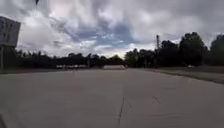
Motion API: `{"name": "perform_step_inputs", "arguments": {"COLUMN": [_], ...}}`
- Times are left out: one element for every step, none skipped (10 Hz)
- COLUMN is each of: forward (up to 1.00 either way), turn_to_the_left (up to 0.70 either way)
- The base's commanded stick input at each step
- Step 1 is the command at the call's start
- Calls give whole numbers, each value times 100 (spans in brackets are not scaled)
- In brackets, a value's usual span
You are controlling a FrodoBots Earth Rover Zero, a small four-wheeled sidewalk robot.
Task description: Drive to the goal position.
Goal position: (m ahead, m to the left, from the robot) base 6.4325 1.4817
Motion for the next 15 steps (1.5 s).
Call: {"name": "perform_step_inputs", "arguments": {"forward": [100,100,100,100,100,100,100,100,100,100,100,100,100,100,100], "turn_to_the_left": [-40,-34,-13,2,6,6,0,3,-4,-35,-14,4,1,4,3]}}
